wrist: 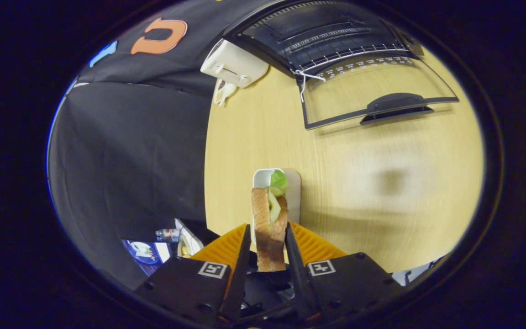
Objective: Open the toaster oven, put the food inside, and close the toaster oven door.
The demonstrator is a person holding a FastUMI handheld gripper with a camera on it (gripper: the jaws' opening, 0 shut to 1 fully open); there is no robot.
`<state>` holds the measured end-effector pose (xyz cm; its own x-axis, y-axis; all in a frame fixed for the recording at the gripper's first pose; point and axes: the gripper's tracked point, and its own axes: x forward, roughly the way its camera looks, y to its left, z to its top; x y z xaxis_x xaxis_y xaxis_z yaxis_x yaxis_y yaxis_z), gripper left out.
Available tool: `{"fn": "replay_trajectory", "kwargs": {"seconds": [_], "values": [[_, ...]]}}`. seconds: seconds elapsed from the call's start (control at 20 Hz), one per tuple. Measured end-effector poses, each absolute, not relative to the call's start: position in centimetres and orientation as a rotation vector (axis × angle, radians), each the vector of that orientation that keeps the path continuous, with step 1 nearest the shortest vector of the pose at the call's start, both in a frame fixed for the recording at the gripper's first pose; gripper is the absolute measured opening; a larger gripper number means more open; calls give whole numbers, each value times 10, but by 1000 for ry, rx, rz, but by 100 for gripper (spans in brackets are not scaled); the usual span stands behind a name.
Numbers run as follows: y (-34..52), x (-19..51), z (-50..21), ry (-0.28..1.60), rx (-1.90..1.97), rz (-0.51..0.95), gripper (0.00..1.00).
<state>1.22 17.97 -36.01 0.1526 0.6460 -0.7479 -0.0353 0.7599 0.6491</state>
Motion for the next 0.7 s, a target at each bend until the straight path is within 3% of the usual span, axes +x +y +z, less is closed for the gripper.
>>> {"fn": "replay_trajectory", "kwargs": {"seconds": [0.05, 0.25, 0.7], "values": [[179, 11, -360, 1350, 559, 527, 42], [176, 7, -348, 1360, 579, 530, 31], [129, 27, -253, 1150, 843, 520, 28]]}}
